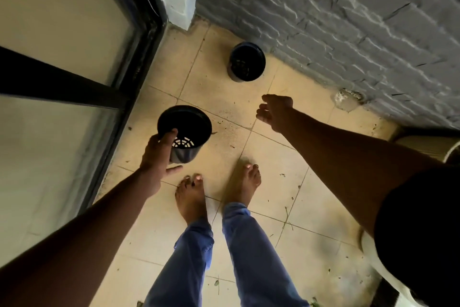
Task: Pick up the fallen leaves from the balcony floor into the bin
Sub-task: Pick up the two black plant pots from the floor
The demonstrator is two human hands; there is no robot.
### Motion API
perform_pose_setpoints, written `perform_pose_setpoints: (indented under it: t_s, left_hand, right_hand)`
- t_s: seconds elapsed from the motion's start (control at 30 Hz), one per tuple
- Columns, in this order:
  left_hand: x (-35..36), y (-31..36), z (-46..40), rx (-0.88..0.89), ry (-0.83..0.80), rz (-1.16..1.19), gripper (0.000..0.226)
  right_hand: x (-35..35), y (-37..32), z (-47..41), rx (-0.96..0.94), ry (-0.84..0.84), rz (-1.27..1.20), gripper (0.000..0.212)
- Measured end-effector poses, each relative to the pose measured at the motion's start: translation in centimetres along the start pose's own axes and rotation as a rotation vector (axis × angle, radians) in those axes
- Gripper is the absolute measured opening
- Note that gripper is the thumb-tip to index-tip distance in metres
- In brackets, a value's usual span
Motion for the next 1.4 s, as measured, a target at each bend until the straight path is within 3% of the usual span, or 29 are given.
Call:
perform_pose_setpoints:
  t_s: [0.07, 0.27, 0.4, 0.53, 0.63, 0.77, 0.87, 0.97, 1.07, 1.23, 1.4]
  left_hand:
    - [0.4, 0.3, -1.0, -0.007, -0.001, 0.031, 0.055]
    - [1.2, 0.0, -3.8, -0.026, 0.011, 0.063, 0.040]
    - [1.2, -1.4, -5.0, -0.063, 0.023, 0.140, 0.046]
    - [1.2, -1.9, -4.7, -0.079, 0.034, 0.151, 0.045]
    - [1.5, -1.4, -3.6, -0.090, 0.035, 0.151, 0.041]
    - [2.2, -0.2, -1.1, -0.104, 0.043, 0.132, 0.044]
    - [3.6, 0.9, 1.9, -0.117, 0.058, 0.096, 0.053]
    - [5.8, 2.5, 6.8, -0.139, 0.046, 0.106, 0.049]
    - [7.9, 4.9, 13.7, -0.168, 0.028, 0.148, 0.046]
    - [11.3, 10.5, 25.7, -0.002, -0.009, -0.091, 0.039]
    - [15.2, 12.9, 34.0, 0.129, -0.076, -0.205, 0.045]
  right_hand:
    - [0.5, -0.2, -1.4, 0.038, 0.010, -0.088, 0.034]
    - [4.2, -0.6, -6.8, 0.041, -0.032, -0.187, 0.015]
    - [6.2, -1.2, -9.7, 0.003, -0.037, -0.174, 0.034]
    - [6.4, -1.6, -10.4, 0.019, 0.005, -0.215, 0.017]
    - [5.1, -3.0, -10.4, -0.015, 0.046, -0.134, 0.034]
    - [0.7, 2.3, -6.2, 0.055, 0.067, -0.147, 0.044]
    - [-2.0, 2.8, -3.7, 0.114, -0.067, -0.208, 0.046]
    - [-7.0, 0.6, -0.2, 0.144, 0.004, -0.367, 0.029]
    - [-12.3, 2.8, 7.2, 0.227, 0.056, -0.504, 0.022]
    - [-21.2, 2.2, 20.5, 0.225, 0.162, -0.754, 0.015]
    - [-27.0, 2.0, 30.7, 0.158, 0.206, -0.999, 0.049]
Point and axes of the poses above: each hand's wrist, its own z-axis away from the middle knuckle, its own x-axis out of the palm, y = z × x, the point moved 7 cm from there along -z, towards the middle knuckle, and after that the axes turned 6 degrees about -z, right-handed, at the moved point
